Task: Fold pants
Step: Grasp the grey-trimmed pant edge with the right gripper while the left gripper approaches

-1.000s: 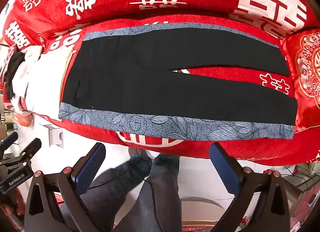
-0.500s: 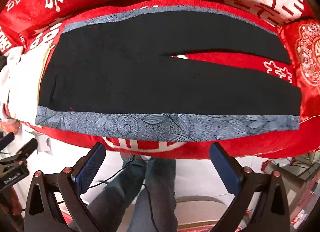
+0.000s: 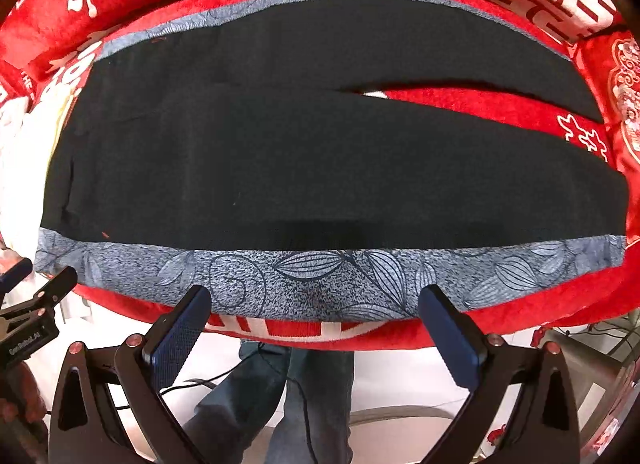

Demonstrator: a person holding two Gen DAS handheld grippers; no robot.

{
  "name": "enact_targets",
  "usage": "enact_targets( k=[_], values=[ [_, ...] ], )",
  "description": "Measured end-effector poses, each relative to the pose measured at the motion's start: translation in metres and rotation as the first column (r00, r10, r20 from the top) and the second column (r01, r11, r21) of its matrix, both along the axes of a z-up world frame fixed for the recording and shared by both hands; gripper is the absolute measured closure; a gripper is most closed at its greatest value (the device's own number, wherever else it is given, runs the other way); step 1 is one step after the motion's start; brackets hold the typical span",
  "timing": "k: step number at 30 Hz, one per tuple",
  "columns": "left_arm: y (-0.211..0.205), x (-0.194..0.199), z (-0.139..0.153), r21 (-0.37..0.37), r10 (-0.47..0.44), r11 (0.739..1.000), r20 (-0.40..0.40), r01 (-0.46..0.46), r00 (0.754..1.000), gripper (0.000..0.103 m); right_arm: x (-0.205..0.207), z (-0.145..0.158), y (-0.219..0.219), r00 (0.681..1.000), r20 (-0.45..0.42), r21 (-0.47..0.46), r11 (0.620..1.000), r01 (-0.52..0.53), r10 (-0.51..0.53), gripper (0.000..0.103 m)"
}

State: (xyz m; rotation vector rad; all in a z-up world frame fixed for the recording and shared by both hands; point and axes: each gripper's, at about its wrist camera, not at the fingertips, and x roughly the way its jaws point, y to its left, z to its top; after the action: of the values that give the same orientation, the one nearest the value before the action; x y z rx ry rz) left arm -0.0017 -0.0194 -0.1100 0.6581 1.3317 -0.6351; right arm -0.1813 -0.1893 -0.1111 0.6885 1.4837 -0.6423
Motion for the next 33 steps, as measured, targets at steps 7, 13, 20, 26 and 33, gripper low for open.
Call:
enact_targets(
  k=[7, 13, 20, 26, 33],
  values=[
    [0.006, 0.0, -0.008, -0.028, 0.004, 1.0, 0.003, -0.003, 1.0, 0.0, 0.002, -0.01, 0.006, 1.0, 0.022, 0.012, 1.0, -0.001, 0.001, 0.0],
    [0.021, 0.015, -0.015, -0.095, 0.045, 0.994, -0.054, -0.05, 0.998, 0.0, -0.009, -0.013, 0.016, 0.933, 0.326, 0.289, 0.956, 0.054, -0.152, 0.0],
    [0.057, 0.035, -0.016, -0.225, 0.104, 0.964, -0.162, -0.139, 0.981, 0.0, -0.013, -0.063, 0.06, 0.84, 0.432, 0.563, 0.826, 0.033, -0.328, 0.027],
    [0.069, 0.035, -0.025, -0.237, 0.111, 0.958, -0.203, -0.159, 0.973, 0.0, -0.004, -0.108, 0.074, 0.769, 0.448, 0.655, 0.753, 0.064, -0.455, 0.029],
    [0.067, 0.038, -0.032, -0.265, 0.182, 0.924, -0.332, -0.277, 0.925, 0.0, 0.017, -0.108, 0.057, 0.684, 0.462, 0.706, 0.701, 0.103, -0.565, 0.091]
  ],
)
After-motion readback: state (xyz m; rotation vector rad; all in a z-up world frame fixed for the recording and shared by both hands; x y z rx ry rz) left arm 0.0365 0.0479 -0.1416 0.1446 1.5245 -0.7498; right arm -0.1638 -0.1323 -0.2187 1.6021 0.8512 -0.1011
